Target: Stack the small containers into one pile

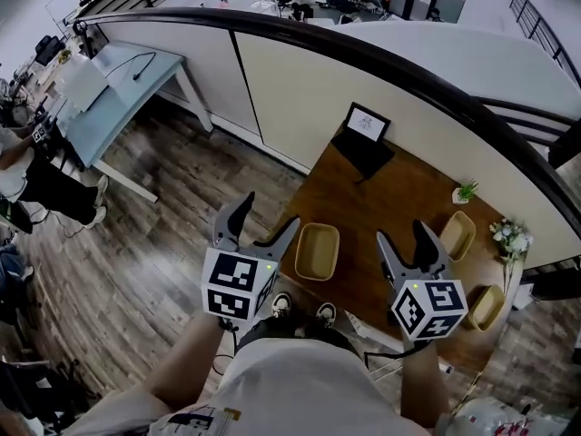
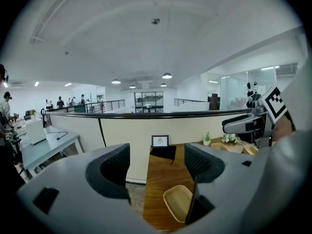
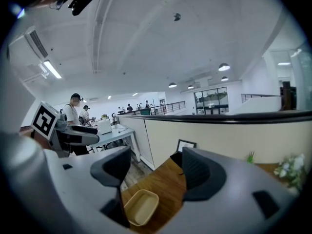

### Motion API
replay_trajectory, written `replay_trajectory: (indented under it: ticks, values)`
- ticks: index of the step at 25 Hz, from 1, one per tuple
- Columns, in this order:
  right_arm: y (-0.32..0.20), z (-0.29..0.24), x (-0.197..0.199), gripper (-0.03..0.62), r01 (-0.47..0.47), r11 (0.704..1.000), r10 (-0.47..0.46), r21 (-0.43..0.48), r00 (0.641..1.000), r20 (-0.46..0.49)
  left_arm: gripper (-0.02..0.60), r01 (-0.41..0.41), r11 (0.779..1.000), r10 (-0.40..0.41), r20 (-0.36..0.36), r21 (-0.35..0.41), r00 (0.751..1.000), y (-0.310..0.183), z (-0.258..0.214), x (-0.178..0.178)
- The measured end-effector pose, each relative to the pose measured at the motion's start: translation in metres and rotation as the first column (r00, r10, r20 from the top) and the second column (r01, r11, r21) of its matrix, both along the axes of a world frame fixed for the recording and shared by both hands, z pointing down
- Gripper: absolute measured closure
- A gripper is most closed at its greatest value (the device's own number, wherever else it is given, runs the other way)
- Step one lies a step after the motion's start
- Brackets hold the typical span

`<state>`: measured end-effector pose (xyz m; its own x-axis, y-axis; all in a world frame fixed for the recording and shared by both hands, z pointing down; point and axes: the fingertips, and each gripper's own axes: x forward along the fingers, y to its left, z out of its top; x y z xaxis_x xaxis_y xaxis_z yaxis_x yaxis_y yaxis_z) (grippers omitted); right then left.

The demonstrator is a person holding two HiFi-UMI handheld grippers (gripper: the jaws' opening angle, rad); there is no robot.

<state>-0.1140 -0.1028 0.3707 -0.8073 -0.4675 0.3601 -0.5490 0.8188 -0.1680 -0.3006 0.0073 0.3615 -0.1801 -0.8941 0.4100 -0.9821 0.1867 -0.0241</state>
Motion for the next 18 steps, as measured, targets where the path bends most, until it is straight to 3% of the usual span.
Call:
replay_trajectory:
  ticks: [8,10,18]
  values:
    - [-0.004,0.101,-0.017,0.278,-0.046,0.984,0.025,-0.174,0.992,-0.121,0.233,-0.021,0.992,0.004,-0.137,-0.124,0.991,-0.015,0.08,-0.008]
    - [-0.004,0.127,-0.021,0.311,-0.066,0.973,0.034,-0.223,0.989,-0.143,0.235,-0.03,0.986,0.004,-0.16,-0.164,0.987,-0.018,0.104,-0.01]
    - [0.028,0.232,-0.044,0.316,-0.056,0.918,-0.057,-0.392,0.961,-0.271,0.234,-0.094,0.937,0.004,-0.259,-0.337,0.966,-0.018,0.206,0.001]
